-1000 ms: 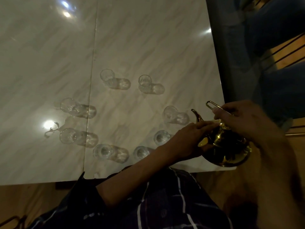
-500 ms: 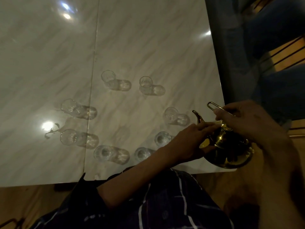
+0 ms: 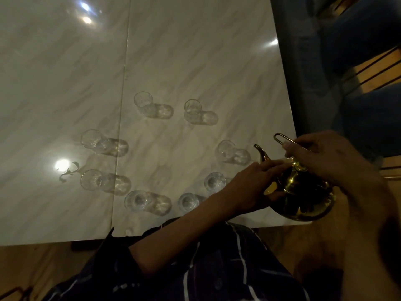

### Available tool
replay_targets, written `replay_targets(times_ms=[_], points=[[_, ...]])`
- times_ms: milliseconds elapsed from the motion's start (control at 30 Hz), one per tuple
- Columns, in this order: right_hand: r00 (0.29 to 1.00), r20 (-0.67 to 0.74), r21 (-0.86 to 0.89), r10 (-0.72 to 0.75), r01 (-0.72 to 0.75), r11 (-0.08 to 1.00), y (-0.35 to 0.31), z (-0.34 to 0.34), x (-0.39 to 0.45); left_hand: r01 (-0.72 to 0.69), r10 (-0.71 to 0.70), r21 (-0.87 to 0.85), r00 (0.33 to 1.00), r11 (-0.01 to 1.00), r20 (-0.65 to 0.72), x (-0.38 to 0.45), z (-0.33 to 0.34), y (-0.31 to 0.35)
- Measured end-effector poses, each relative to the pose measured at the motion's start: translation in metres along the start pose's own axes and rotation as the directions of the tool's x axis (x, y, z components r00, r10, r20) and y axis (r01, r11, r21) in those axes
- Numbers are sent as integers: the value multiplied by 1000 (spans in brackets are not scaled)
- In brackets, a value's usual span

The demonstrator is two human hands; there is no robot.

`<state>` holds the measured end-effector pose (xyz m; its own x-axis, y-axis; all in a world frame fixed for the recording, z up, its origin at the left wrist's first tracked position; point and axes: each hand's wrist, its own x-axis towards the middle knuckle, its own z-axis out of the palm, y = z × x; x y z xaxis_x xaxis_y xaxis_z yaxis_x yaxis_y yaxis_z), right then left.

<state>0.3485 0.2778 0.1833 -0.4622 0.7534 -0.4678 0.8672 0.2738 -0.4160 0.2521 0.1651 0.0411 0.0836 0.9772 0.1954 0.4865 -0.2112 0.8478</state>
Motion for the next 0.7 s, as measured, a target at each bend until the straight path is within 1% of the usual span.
replay_targets(times_ms=[700], points=[[1000, 3, -40, 18, -18, 999, -3, -5, -2, 1, -2, 24, 1000, 1000, 10, 4, 3, 0]])
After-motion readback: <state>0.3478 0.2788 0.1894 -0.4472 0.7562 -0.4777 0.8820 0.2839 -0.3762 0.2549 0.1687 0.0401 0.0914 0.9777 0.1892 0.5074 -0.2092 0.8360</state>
